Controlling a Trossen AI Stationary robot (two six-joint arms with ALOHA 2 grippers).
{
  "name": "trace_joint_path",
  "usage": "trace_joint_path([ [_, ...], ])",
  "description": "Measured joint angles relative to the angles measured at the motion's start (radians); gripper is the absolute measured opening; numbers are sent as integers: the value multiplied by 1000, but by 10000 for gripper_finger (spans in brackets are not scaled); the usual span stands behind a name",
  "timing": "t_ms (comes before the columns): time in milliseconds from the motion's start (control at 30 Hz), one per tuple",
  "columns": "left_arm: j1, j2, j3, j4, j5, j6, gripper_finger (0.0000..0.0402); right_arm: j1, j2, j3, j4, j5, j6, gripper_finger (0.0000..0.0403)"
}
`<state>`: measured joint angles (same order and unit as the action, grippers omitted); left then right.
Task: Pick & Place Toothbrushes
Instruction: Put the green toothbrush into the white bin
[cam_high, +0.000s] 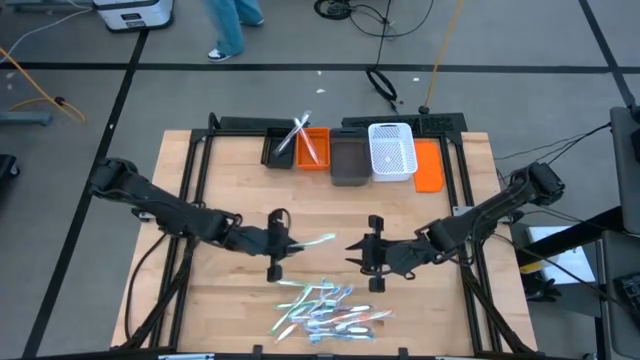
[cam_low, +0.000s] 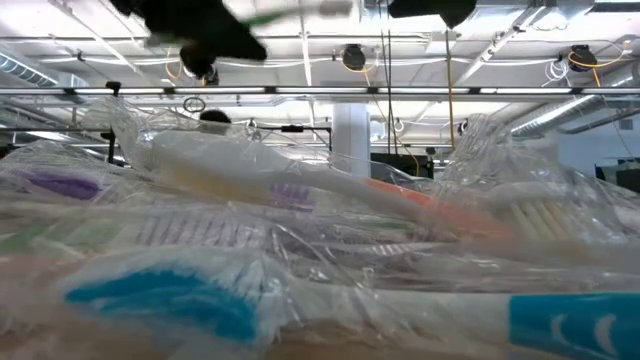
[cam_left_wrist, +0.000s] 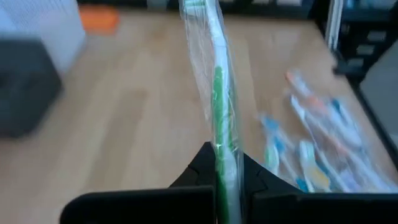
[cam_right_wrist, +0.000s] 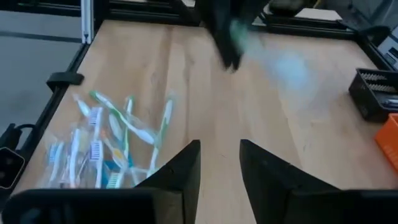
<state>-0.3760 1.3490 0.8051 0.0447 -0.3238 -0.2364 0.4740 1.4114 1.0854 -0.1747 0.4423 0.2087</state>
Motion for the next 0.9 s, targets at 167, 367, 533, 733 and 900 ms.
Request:
trace_joint_path([
  [167,-20,-27,1,107,-18,104,2,1,9,-48,187,3,-108,105],
  [367,-5,-27,1,174,-19,135,2,-2,10,-175,551,2,-264,105],
  [533,-3,-27,1,279,-14,203,2,-10,11,-274,761,2,-314,105],
  [733,6,-14,1,413,71,254,1,-25,11,-320,970,-1,-380,105],
  [900,19,17,1,500,90,290,1,-43,11,-322,1030,-101,-405,108],
])
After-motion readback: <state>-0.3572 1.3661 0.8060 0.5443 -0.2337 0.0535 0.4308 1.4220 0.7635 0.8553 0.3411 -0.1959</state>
